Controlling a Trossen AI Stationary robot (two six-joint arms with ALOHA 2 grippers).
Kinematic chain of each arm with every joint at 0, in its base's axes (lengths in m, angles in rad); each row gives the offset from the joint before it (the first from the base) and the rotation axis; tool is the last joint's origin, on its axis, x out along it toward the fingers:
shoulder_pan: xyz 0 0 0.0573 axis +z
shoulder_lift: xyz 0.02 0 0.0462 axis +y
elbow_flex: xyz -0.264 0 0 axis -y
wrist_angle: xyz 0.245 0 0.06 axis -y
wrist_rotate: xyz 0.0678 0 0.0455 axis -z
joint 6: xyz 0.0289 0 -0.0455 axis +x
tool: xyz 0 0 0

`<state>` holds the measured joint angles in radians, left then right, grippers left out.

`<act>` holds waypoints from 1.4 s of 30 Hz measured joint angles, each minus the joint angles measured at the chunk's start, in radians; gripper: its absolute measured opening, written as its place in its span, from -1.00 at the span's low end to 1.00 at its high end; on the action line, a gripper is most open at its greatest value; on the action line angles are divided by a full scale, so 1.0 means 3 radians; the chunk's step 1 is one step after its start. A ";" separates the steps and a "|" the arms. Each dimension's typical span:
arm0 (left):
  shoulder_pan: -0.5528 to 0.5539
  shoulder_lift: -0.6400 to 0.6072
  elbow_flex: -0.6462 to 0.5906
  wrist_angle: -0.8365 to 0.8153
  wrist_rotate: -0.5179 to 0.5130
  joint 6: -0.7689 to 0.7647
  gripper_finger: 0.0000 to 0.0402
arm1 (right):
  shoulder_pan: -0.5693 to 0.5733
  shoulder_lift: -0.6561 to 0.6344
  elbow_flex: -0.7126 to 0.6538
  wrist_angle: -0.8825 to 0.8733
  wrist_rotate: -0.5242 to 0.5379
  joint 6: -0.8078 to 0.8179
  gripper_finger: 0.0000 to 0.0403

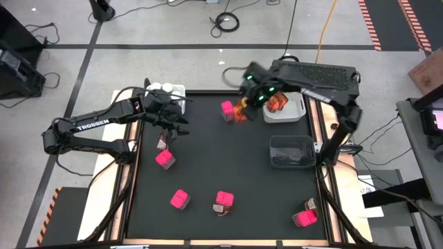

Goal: Sort spices by type
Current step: Put the orange seasoning bag into the right white bin

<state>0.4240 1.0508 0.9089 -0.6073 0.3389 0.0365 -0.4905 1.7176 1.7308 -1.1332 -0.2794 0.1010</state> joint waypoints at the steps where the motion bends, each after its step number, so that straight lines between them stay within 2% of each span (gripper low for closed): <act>1: 0.0003 0.0000 0.0000 0.0014 0.0000 -0.0007 0.23 | -0.0100 -0.0118 -0.0146 0.0078 0.0031 0.0055 -1.00; 6: 0.0004 0.0000 0.0000 0.0116 -0.0066 -0.0052 0.23 | -0.0579 -0.0688 -0.0704 0.0411 0.0245 0.0400 -1.00; 11: 0.0030 0.0003 0.0000 0.0389 -0.0122 -0.0214 0.23 | -0.0878 -0.1013 -0.0836 0.0455 0.0704 0.0554 -1.00; 18: 0.0194 0.0073 0.0007 0.0879 -0.0192 -0.0366 0.23 | -0.1237 -0.1003 -0.0836 0.0126 0.1135 0.0592 -1.00; 24: 0.0309 0.0159 0.0004 0.0894 -0.0196 -0.0456 0.23 | -0.1390 -0.0961 -0.0844 0.0092 0.1424 0.0476 -1.00; 29: 0.0317 0.0253 0.0004 0.0895 -0.0194 -0.0534 0.23 | -0.1497 -0.0961 -0.0954 0.0078 0.1473 0.0405 -1.00; 42: 0.0317 0.0364 0.0004 0.0957 -0.0187 -0.0626 0.23 | -0.1472 -0.0958 -0.1755 0.0342 0.1435 0.0400 -1.00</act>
<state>0.5190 1.1599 0.9100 -0.3202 0.2829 -0.1513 -0.9321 1.4300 1.2042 -1.0306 0.1511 0.2211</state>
